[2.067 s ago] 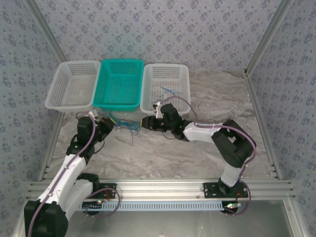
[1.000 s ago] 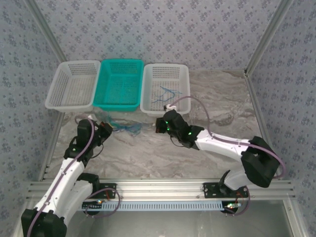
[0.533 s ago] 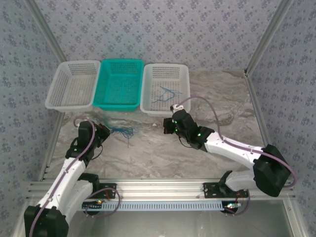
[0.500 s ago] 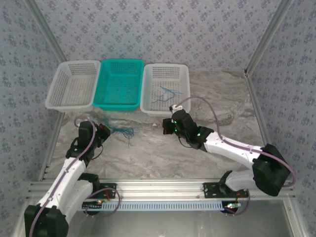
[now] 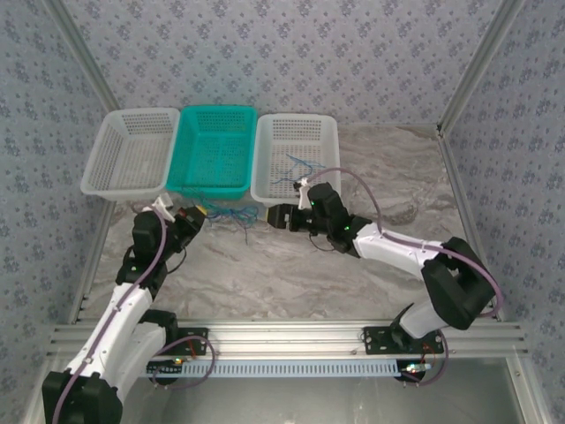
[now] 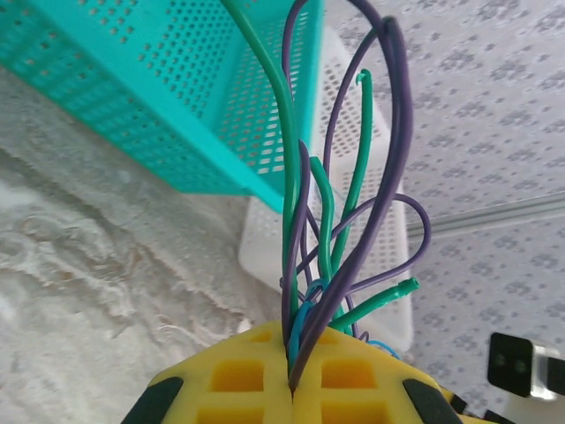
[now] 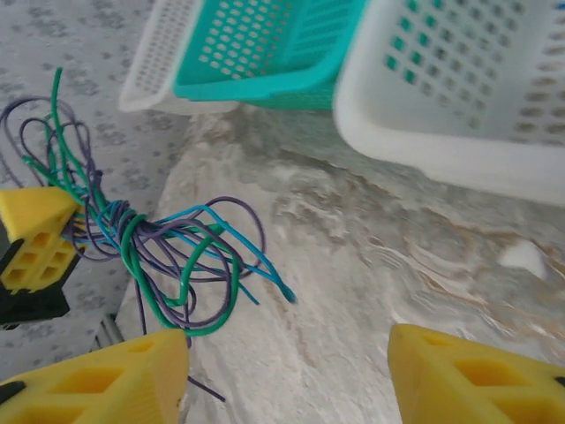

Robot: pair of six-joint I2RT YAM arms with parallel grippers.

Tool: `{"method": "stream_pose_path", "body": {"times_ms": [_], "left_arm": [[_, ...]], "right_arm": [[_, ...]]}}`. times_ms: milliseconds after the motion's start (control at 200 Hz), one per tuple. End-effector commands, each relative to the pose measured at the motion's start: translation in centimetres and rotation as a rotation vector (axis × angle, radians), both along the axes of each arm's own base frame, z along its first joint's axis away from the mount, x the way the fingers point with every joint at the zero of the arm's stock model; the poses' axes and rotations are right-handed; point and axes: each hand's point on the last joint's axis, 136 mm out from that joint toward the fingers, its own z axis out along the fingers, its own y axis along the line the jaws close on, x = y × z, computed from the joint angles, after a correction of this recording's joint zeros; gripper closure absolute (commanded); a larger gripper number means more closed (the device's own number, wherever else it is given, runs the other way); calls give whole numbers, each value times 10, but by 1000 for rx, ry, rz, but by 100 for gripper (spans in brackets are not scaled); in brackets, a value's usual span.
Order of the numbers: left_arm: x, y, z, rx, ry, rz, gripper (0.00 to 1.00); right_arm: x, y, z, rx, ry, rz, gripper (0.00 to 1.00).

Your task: Untangle the cables

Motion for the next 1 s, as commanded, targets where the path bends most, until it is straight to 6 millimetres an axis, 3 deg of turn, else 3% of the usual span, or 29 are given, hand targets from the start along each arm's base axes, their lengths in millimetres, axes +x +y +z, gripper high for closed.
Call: {"method": "stream_pose_path", "body": {"times_ms": [0,90,240,420,525,765,914,994], "left_arm": [[5,-11,46,-119,-107,-39,100],[5,-12,55,-145,-115,-43,100],[6,-14,63,-150,-124,-54,100],[9,-19,62,-184,-120,-77,100],[11,-20,57,-184,-105,-76,100],[10,-6,27,-63,-23,-13,100],[11,-2,-4,-29,56,7,100],[11,-5,-12,-24,57,-18,88]], "right_arm": [[9,17,27,148,10,30,34],[15,20,34,235,25,29,41],[21,22,45,302,38,23,79],[24,21,59,339,12,25,83],[24,21,68,392,13,36,100],[22,3,79,403,-13,-9,100],[21,-12,102,462,-56,-24,100],[18,-12,120,528,-77,2,100]]}}
